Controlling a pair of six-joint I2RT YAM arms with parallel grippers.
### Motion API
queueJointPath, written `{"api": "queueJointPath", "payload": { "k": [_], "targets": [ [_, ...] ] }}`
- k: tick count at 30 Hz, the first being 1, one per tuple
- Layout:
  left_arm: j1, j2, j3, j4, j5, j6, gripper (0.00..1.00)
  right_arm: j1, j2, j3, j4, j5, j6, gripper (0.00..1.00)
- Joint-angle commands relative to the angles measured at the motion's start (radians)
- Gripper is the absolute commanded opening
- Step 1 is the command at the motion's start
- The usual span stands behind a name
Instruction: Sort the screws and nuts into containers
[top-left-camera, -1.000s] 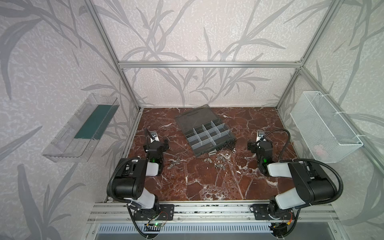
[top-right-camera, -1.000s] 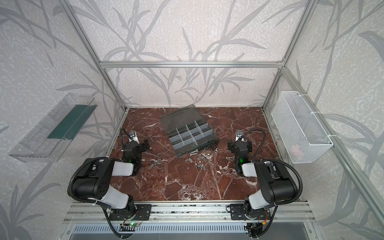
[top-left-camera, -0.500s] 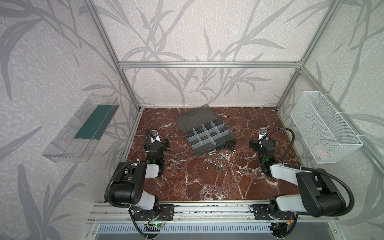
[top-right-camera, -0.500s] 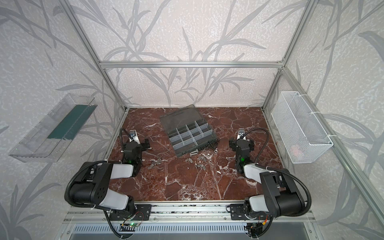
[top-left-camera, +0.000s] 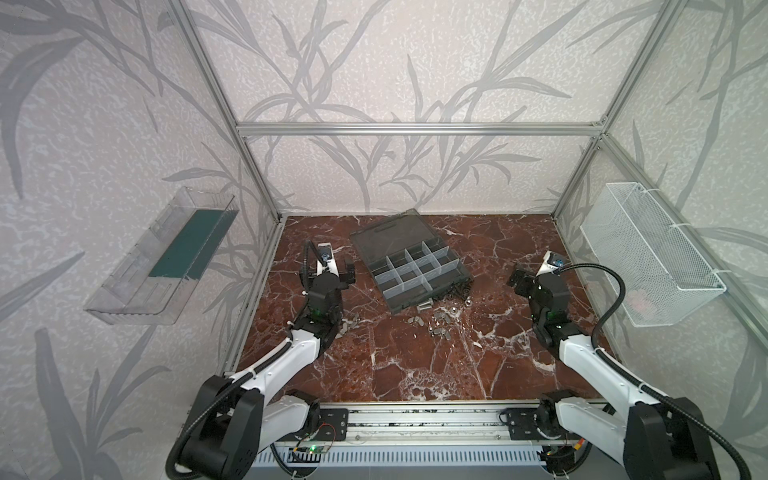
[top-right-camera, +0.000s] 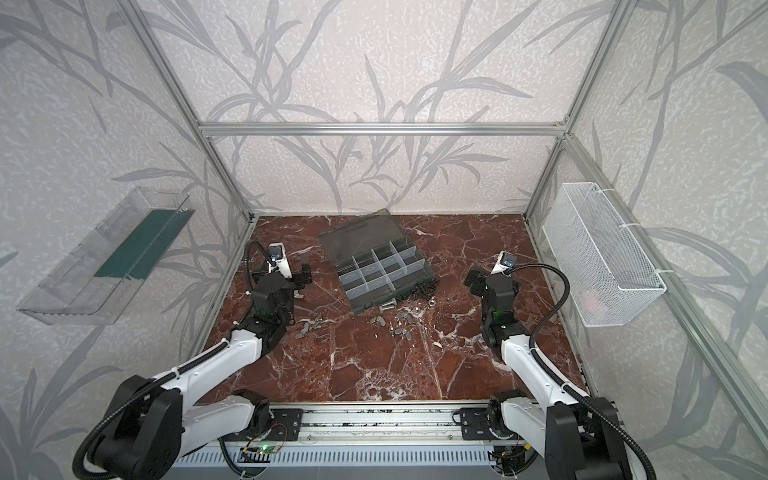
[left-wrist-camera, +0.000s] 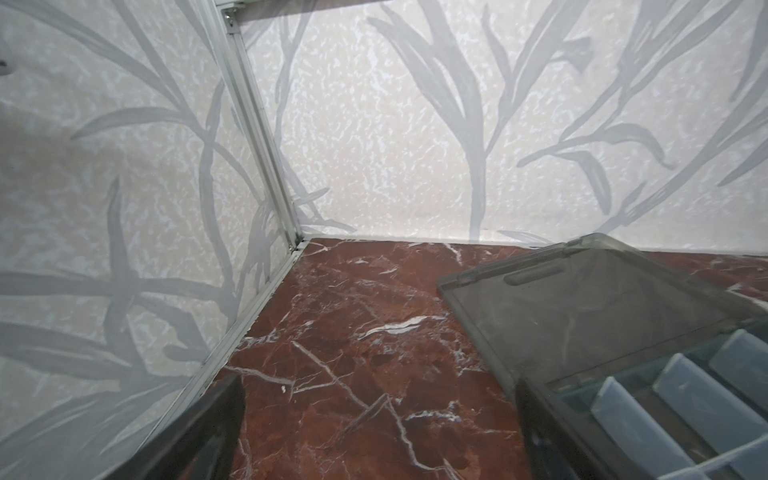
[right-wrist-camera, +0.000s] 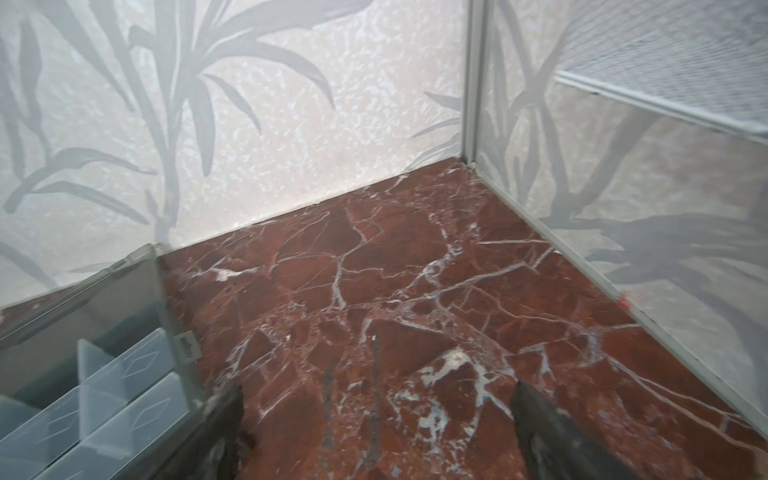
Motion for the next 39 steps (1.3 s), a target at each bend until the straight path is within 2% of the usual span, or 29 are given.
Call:
{"api": "queueJointPath", "payload": {
  "k": [1,5,14,16,20,22,27,30,33,39],
  "targets": [
    [-0.054,-0.028,0.107,-0.227,0.013,-0.026,0.99,-0.012,0.041,0.09,-0.091,-0.153,0.058,0.99],
    [-0.119,-0.019,0.225,-0.36,0.059,0.019,0.99,-0.012,0.112,0.185,-0.189,-0.243,0.059,0.99],
    [-0.261,0.1,0.475,-0.594,0.224,0.256,0.99,0.003,0.298,0.308,-0.33,-0.451,0.056,0.99],
    [-0.275,0.142,0.513,-0.64,0.26,0.285,0.99,0.037,0.342,0.345,-0.365,-0.456,0.034,0.99],
    [-0.276,0.187,0.542,-0.662,0.33,0.242,0.99,0.117,0.438,0.459,-0.478,-0.412,-0.066,1.0],
    [-0.276,0.196,0.522,-0.634,0.337,0.208,0.99,0.141,0.491,0.516,-0.522,-0.416,-0.097,0.96],
    [-0.272,0.189,0.44,-0.549,0.261,0.101,0.99,0.15,0.607,0.641,-0.593,-0.429,-0.137,0.75],
    [-0.269,0.175,0.412,-0.536,0.251,0.084,0.99,0.152,0.681,0.693,-0.606,-0.433,-0.15,0.65],
    [-0.269,0.168,0.384,-0.52,0.173,0.01,0.99,0.153,0.754,0.756,-0.637,-0.446,-0.162,0.55],
    [-0.27,0.168,0.422,-0.595,0.152,-0.096,0.99,0.167,0.882,0.88,-0.731,-0.451,-0.183,0.44]
  ]
}}
